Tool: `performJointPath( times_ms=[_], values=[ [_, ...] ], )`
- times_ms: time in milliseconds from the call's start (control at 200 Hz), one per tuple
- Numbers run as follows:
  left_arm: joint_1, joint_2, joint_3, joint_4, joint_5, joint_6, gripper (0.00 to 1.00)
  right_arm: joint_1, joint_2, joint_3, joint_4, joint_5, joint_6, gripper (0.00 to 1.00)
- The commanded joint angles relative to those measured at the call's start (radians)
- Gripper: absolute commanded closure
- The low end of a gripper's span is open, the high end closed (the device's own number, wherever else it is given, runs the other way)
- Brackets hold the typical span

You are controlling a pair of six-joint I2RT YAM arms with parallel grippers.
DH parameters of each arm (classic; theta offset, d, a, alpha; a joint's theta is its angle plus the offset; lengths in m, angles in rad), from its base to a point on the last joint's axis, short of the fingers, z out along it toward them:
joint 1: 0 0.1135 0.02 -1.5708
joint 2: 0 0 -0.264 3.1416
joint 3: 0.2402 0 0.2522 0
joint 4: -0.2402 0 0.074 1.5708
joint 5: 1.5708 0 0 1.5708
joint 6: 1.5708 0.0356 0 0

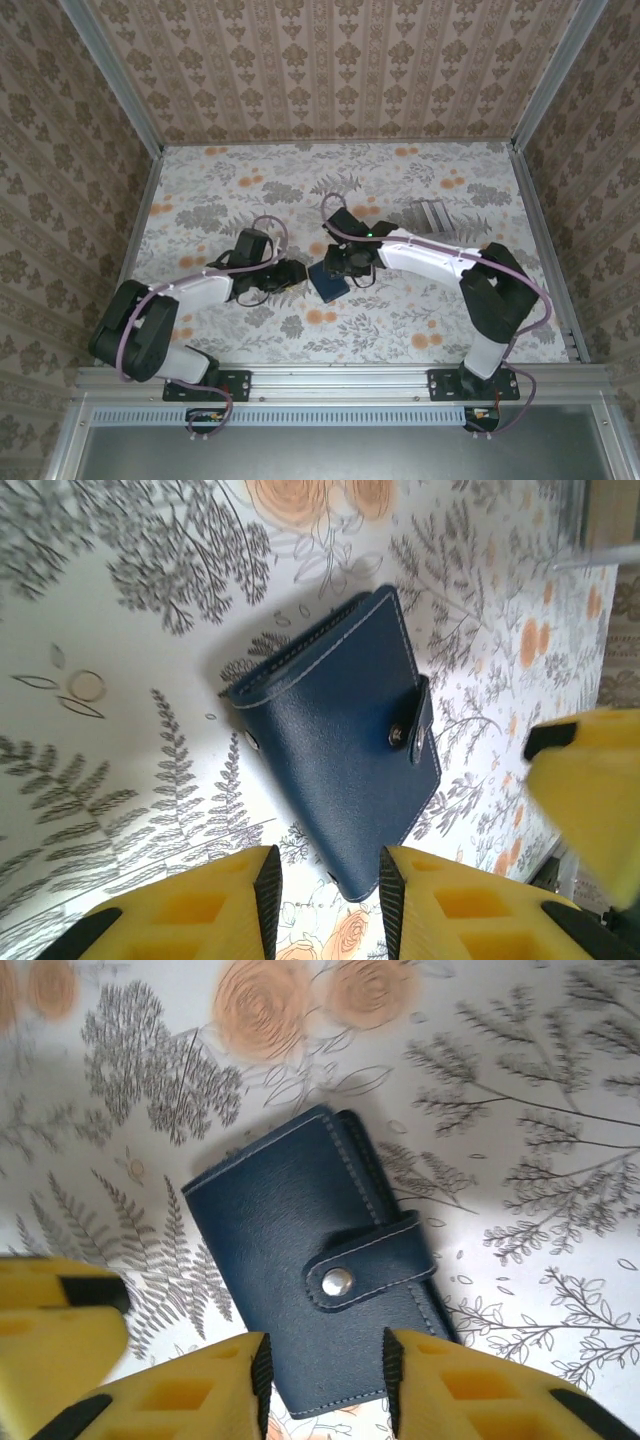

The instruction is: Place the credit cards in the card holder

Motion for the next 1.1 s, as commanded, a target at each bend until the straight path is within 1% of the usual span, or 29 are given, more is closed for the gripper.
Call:
performJointPath(
  times_ms=[0,75,190,200,215,345,430,510,705,905,1090],
  values=[
    [0.029,-0.007,0.021,-0.065,-0.003,0.037,0.66,0.044,0.083,0.110,-0.184,0.124,-0.192,0.60],
    [0.039,0.011,0.022,-0.052,0.000,0.033,0.66,0.062,0.112,0.139,-0.217,0.171,-0.230,0.60],
    [0.039,0.044,0.025,-0.028,0.008,0.026,0.66,0.064,0.142,0.161,-0.230,0.149,-0.252,0.61],
    [0.060,0.046,0.027,-0.028,0.010,0.026,0.66,0.064,0.147,0.166,-0.235,0.149,-0.251,0.61],
    [0.067,0.050,0.028,-0.027,0.012,0.025,0.66,0.066,0.151,0.172,-0.242,0.148,-0.251,0.61],
    [0.069,0.070,0.030,-0.022,0.012,0.032,0.66,0.074,0.182,0.182,-0.244,0.153,-0.262,0.60],
    [0.071,0.080,0.035,-0.029,0.016,0.042,0.67,0.074,0.204,0.198,-0.244,0.165,-0.269,0.65],
    [0.071,0.092,0.040,-0.034,0.021,0.048,0.67,0.074,0.231,0.226,-0.253,0.170,-0.276,0.66],
    [0.071,0.118,0.064,-0.047,0.039,0.061,0.68,0.073,0.252,0.259,-0.254,0.162,-0.283,0.67],
    [0.071,0.124,0.064,-0.045,0.042,0.060,0.68,0.071,0.260,0.277,-0.278,0.199,-0.298,0.66],
    [0.071,0.126,0.062,-0.043,0.044,0.062,0.69,0.072,0.263,0.276,-0.278,0.187,-0.298,0.78]
  ],
)
